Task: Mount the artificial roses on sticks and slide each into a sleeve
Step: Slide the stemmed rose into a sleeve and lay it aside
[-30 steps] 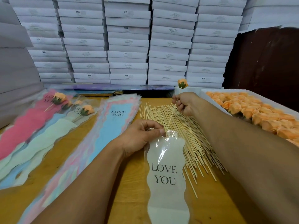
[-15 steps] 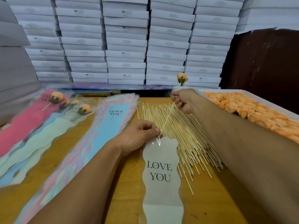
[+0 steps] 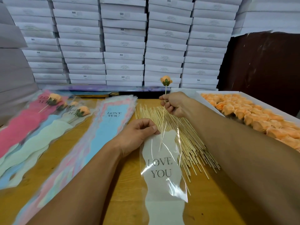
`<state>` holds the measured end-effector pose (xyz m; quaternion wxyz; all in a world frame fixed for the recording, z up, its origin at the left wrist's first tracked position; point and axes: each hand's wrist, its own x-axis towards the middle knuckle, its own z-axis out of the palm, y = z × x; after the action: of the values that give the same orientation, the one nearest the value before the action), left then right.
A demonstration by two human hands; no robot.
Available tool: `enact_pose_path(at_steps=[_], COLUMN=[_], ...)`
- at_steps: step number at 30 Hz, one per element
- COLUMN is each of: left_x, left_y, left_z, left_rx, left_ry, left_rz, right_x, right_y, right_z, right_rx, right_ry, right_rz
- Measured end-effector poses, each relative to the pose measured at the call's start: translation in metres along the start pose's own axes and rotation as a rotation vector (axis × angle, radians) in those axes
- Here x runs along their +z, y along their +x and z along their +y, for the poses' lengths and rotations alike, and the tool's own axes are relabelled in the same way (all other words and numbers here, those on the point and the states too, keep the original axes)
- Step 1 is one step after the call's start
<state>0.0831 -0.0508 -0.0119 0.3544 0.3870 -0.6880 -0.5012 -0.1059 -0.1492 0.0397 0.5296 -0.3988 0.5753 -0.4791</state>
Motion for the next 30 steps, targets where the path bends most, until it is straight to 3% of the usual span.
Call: enact_pose_path(at_steps=[9, 16, 22, 30], left_x=[-0.002, -0.003, -0.003, -0.004], left_y=[0.003, 0.004, 0.010, 0.010], left_z=[0.000, 0.001, -0.002, -0.005], left_rx=[-0.029, -0.020, -0.035, -0.012], left_ry=[-0.075, -0.219, -0.273, -0.273], left_rz=[0.188, 0.268, 0.274, 0.251], right_x=[0.011, -0.005, -0.002, -0.002], right_y=[-0.035, -0.060, -0.076, -0.085], right_z=[0.006, 0.030, 0.042, 0.047], right_rx=[0.029, 0.082, -0.063, -0.172], right_ry=[-0.146, -0.036, -0.029, -0.080], right_rz=[-0.225, -0.403, -0.258, -0.215])
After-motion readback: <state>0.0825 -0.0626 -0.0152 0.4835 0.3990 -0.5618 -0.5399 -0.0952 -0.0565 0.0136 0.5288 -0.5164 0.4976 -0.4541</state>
